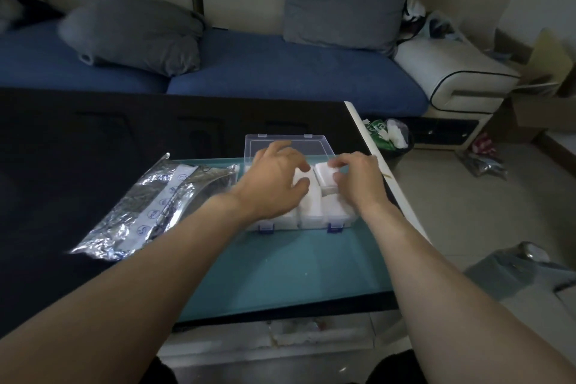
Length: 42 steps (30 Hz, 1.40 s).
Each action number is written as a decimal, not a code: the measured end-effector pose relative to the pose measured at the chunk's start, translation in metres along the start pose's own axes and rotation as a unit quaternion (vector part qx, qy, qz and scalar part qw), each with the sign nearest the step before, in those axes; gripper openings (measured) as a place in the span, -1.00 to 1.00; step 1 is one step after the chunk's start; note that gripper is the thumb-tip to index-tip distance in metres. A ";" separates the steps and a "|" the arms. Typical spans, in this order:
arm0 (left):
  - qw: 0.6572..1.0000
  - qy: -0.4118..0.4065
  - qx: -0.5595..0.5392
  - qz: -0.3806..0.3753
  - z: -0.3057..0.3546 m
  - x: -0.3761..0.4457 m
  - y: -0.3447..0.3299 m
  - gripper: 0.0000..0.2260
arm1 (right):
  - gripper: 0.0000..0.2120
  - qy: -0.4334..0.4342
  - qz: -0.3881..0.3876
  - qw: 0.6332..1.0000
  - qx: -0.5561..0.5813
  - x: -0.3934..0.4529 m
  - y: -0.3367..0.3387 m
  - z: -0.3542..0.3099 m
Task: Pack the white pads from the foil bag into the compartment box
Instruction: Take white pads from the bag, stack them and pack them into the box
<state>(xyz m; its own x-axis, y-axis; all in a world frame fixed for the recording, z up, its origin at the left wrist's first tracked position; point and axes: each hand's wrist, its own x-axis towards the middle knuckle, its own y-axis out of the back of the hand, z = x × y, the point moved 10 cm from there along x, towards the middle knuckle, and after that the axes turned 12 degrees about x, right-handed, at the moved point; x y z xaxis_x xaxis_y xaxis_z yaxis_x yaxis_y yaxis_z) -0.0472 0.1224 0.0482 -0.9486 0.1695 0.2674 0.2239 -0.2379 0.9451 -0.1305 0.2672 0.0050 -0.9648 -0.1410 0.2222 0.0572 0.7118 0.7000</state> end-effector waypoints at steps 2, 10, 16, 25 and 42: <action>0.998 0.005 -0.005 0.057 -0.009 -0.012 0.032 -0.80 | -0.81 -0.030 -0.002 0.999 -0.016 0.000 0.000 0.004; 0.957 0.194 0.197 -0.089 -0.094 -0.084 0.046 -0.43 | -0.72 -0.076 -0.044 0.988 -0.128 -0.004 -0.003 -0.021; 0.943 0.305 0.052 -0.124 -0.162 -0.115 0.028 -0.66 | -0.89 0.172 0.004 0.973 0.153 -0.048 -0.008 -0.148; 0.923 0.365 -0.104 -0.062 -0.205 -0.131 0.028 -0.79 | -0.53 0.180 -0.303 0.936 -0.024 -0.101 -0.155 -0.183; 0.916 0.372 -0.148 -0.038 -0.207 -0.130 0.031 -0.81 | -0.79 0.226 -0.260 0.939 0.015 -0.098 -0.161 -0.202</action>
<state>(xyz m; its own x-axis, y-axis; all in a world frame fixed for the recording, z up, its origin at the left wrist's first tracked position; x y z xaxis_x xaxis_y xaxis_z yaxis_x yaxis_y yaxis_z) 0.0363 -0.1050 0.0037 -0.8741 -0.4747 -0.1034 0.1840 -0.5205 0.8338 0.0068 0.0273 0.0079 -0.6524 -0.7472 0.1265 -0.4051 0.4849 0.7751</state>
